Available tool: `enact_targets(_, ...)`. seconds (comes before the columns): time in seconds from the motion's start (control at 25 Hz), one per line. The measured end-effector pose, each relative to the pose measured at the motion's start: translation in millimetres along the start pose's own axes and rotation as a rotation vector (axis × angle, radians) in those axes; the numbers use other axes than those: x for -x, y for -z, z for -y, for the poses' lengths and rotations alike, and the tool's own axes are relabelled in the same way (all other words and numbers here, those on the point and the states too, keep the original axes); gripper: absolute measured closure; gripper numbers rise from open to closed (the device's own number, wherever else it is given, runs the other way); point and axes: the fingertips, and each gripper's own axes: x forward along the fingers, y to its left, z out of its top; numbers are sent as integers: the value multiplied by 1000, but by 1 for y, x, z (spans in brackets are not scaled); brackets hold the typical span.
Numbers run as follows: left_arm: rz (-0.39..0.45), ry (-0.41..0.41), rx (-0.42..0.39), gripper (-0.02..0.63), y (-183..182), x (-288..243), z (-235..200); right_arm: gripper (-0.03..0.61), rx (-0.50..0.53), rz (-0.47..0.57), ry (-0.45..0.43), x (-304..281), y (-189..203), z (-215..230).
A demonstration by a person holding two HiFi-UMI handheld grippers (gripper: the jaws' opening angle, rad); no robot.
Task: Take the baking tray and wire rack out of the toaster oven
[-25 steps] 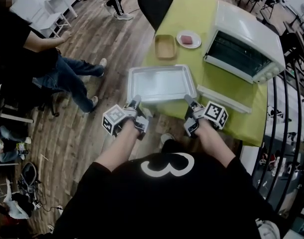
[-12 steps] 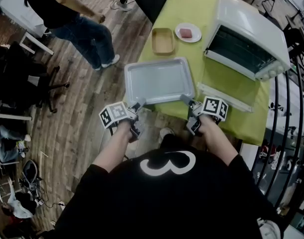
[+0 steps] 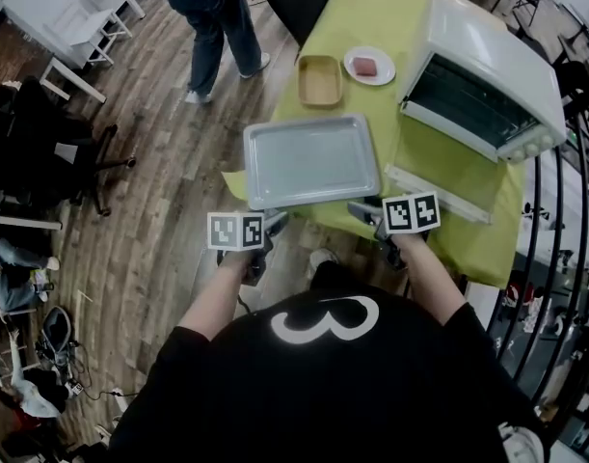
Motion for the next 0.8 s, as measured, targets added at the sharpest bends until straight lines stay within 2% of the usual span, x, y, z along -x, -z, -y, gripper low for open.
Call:
enact_targets(0.12, 0, 24, 1, 351, 9, 6, 7, 338, 127, -27, 62, 9, 8, 0)
enact_targets(0.24, 17, 32, -46, 353, 11, 15, 24, 341, 207, 16, 67, 25, 8, -10)
enact_targets(0.4, 95, 73, -208, 364, -9, 31, 70, 482, 299, 115, 75, 57, 1, -34)
enact_targets(0.52, 185, 145, -339, 474, -29, 49, 118, 575, 365, 204, 63, 86, -3, -60)
enact_targets(0.68, 266, 292, -473, 567, -40, 72, 183, 577, 425, 292, 37, 123, 4, -94)
enact_targets(0.8, 285, 410, -508, 603, -39, 86, 225, 577, 408, 355, 19, 151, 14, -111)
